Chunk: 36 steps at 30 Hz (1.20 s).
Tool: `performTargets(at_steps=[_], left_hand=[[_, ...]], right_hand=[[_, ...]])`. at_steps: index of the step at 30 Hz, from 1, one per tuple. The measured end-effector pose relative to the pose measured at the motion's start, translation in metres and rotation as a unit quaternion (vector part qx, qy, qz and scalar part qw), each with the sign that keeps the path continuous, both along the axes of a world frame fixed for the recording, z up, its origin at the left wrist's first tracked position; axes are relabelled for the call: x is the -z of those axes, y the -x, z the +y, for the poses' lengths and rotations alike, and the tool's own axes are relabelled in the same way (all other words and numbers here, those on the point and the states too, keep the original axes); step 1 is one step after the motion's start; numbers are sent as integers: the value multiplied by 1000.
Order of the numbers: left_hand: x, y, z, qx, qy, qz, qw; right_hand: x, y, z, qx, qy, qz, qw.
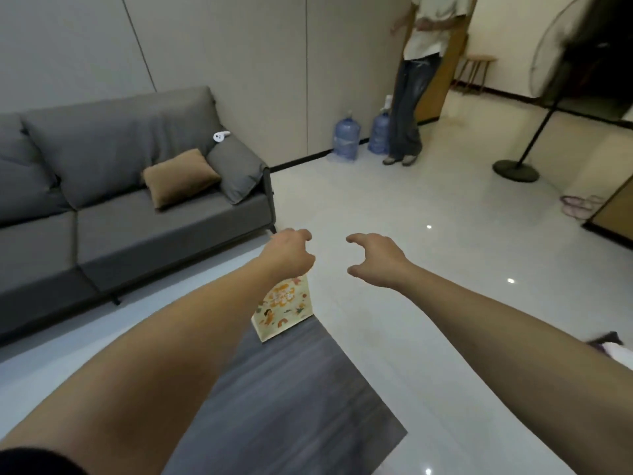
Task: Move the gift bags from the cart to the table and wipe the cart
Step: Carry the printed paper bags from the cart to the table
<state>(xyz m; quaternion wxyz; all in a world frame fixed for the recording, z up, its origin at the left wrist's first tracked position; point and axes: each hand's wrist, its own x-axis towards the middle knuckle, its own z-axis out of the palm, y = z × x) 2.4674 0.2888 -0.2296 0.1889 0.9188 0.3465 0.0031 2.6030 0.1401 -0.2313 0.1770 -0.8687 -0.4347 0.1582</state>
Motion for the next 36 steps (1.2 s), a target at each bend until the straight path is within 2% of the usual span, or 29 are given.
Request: performTargets(at_steps=[8,12,17,25,33,36], left_hand=[[-50,-49,-117,171,-36,-30,984],[-72,-80,-194,255,-57,-47,964],[-83,-121,-326,364,-59,-56,928],[-77,-123,-612,552,-43,-69,830],[-72,-52,-879,707,-33,-67,703],[-71,-16,-960,767,-36,-59,638]], right_hand=[[-36,-1,-142,155,-27,-8,988],[-48,-4,-226,235,-56,-14,970],[-52,5,-369,352,-64,-28,933],[-41,66,-637,531,-29,-29,846],[-45,189,-863,674,-28,-22,738],[-48,246,-931,722,-38,-28,690]])
